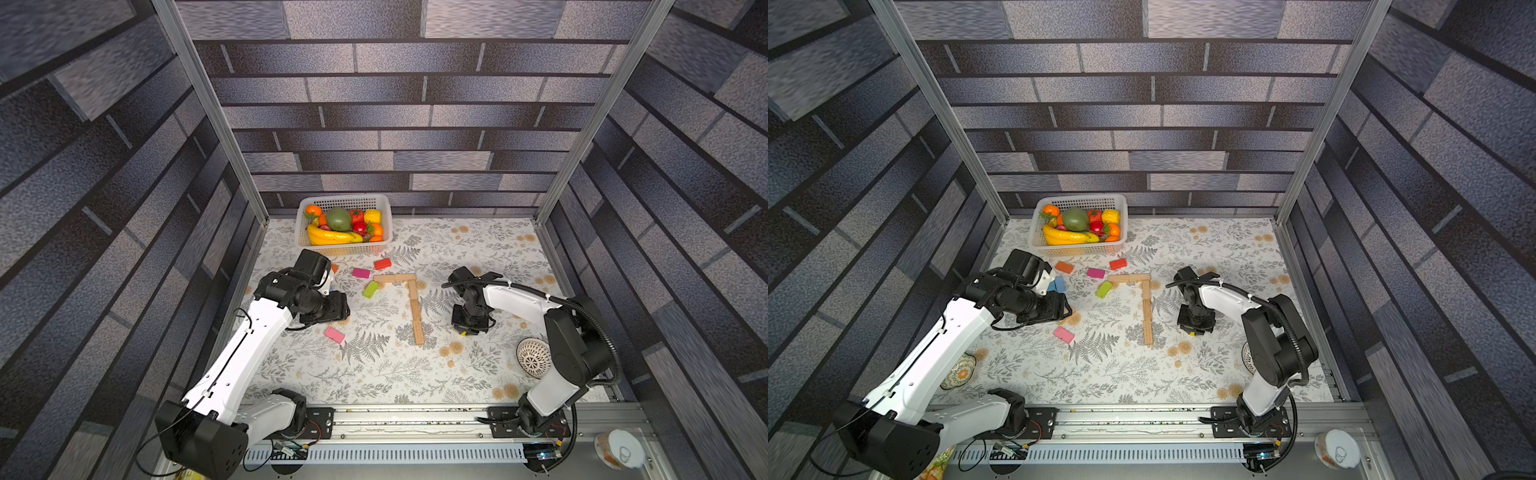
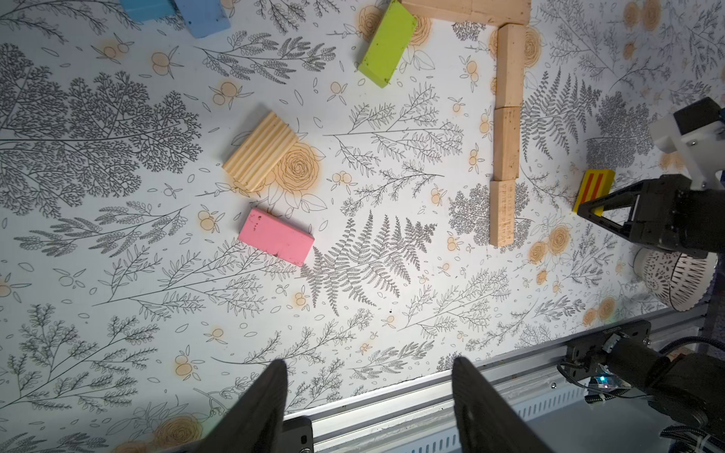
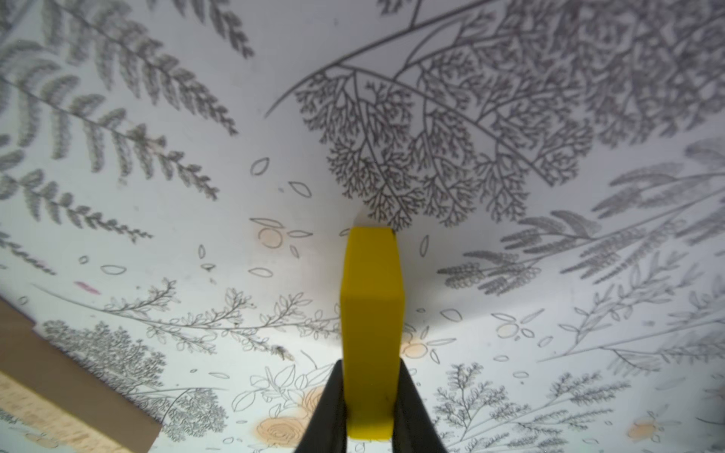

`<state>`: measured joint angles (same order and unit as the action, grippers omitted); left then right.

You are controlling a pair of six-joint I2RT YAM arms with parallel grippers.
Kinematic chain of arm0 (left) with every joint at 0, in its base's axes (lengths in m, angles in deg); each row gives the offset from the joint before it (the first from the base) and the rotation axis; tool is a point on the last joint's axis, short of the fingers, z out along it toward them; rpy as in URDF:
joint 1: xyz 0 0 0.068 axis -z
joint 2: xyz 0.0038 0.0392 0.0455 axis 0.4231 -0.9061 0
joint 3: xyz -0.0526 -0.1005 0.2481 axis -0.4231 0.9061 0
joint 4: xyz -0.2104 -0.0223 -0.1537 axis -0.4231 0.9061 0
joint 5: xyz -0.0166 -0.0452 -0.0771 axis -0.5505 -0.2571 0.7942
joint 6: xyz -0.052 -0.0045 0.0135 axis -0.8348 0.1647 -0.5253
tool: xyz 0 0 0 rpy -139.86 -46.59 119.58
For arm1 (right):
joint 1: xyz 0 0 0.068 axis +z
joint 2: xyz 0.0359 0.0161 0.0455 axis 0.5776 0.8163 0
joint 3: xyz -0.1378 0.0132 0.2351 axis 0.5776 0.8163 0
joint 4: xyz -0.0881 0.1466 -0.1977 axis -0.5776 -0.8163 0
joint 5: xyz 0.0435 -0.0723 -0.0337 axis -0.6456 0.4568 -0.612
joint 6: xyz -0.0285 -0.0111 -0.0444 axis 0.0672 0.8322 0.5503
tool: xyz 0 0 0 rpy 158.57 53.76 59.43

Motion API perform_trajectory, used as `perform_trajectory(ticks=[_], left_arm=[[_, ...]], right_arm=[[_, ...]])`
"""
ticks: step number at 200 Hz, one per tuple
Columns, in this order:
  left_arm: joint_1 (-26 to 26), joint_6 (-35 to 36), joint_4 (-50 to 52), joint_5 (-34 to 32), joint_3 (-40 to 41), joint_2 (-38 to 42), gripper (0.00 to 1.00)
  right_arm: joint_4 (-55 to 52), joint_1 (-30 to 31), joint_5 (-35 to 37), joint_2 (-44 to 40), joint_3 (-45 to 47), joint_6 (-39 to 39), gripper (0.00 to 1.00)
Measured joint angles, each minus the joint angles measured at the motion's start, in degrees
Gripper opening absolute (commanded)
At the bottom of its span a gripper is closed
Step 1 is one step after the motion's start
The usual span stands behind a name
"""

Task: Assemble the number 7 with building blocks
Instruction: Adjust the building block at the center of the board.

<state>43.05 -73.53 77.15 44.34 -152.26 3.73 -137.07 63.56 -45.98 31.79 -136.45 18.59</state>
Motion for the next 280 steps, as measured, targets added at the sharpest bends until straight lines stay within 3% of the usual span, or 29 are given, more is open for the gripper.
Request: perform_trajectory(ticks=[27,54,85,123,135,146,178,203,233,280], left_arm=[[0.39,-0.37,-0.31,0.52,0.00,-0.87,0.69],[1.18,-0.39,-0.37,0.63,0.00,-1.68,0.69],[1.70,-0.39,-0.50,0.66,0.00,-1.88,0.69],[2.21,-0.42,-0.48,0.68,0.00,-1.90,0.69],[2.45,-0.55,-0.48,0.68,0.00,-1.90,0.69],[2.58,-0.81,-0.48,0.68,0.00,-1.90,0.69],[2.69,-1.68,-0.48,0.66,0.02,-1.88,0.69],[2.69,-1.90,-0.63,0.66,0.63,-1.44,0.69],[2.69,-2.34,-1.01,0.66,1.27,-1.29,0.69],[3.02,-3.23,-2.43,0.66,1.84,-1.29,0.69]], right_arm=[[1.62,-1.27,-0.44,-3.19,1.44,0.20,0.20],[6.25,-2.95,-3.82,-5.79,4.70,0.13,0.13],[18.40,-4.07,-13.38,-7.80,10.36,-2.16,0.18],[35.69,-4.61,-22.16,-1.07,11.06,-6.45,0.20],[39.26,-4.76,-23.71,0.90,11.06,-7.48,0.26],[41.90,-5.05,-24.52,2.12,11.08,-8.46,0.40],[47.06,-6.38,-27.28,2.29,12.11,-10.08,0.56],[44.28,-6.56,-25.77,-0.63,13.57,-10.43,0.57],[31.08,-6.56,-20.37,-4.11,11.63,-7.65,0.56],[7.56,-5.73,-11.34,-0.42,-11.58,1.01,0.56]])
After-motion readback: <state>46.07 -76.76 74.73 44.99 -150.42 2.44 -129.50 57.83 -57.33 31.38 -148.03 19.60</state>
